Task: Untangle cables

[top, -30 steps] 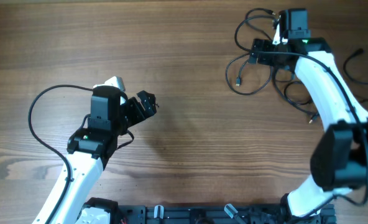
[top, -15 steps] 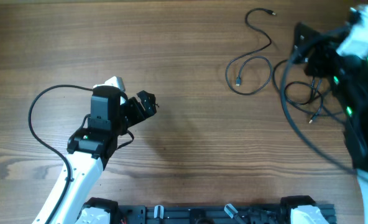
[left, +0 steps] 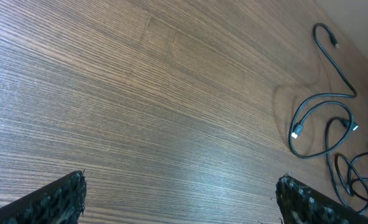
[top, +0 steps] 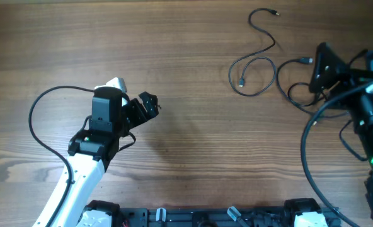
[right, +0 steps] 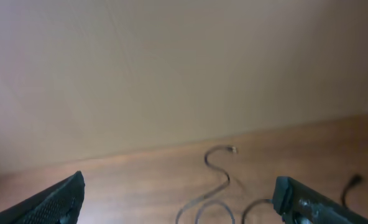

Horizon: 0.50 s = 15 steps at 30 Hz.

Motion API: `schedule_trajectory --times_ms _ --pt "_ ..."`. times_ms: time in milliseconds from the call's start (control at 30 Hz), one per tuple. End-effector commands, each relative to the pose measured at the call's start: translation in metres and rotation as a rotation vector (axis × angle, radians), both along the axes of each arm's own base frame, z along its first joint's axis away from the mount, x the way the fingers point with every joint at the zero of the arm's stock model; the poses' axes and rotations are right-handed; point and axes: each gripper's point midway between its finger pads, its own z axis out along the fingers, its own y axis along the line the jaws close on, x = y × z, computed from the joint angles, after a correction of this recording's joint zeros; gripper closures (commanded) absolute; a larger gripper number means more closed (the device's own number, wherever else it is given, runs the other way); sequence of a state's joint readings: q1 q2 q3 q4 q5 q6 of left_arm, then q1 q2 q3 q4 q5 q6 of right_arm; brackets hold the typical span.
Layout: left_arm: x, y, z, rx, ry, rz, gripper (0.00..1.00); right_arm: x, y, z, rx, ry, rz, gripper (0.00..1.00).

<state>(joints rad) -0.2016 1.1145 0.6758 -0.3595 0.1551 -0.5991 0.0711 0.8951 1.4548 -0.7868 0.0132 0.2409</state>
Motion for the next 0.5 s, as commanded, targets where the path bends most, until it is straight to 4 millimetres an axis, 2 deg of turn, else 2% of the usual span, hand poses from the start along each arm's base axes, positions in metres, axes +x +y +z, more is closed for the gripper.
schedule_trajectory --times_ms 0,100,167,200,300,467 --pt "0.001 0.002 0.0 0.014 -0.009 -0.008 0.0 -0.014 -0.005 -0.034 -0.017 0.107 -0.019 0.0" --pt "0.001 0.002 0.0 0.014 -0.009 -0.008 0.0 -0.031 -0.006 -0.064 -0.023 0.175 -0.019 0.0" --pt "0.001 0.002 0.0 0.014 -0.009 -0.008 0.0 -0.045 -0.007 -0.094 -0.025 0.208 -0.019 0.0" --pt "0.001 0.002 0.0 0.014 -0.009 -0.008 0.0 -0.048 -0.007 -0.103 -0.026 0.218 -0.019 0.0" --pt "0.001 0.002 0.0 0.014 -0.009 -0.008 0.0 -0.063 -0.008 -0.157 -0.032 0.288 -0.019 0.01" --pt "0.001 0.002 0.0 0.014 -0.009 -0.008 0.0 -0.077 -0.009 -0.231 -0.041 0.396 -0.019 0.0"
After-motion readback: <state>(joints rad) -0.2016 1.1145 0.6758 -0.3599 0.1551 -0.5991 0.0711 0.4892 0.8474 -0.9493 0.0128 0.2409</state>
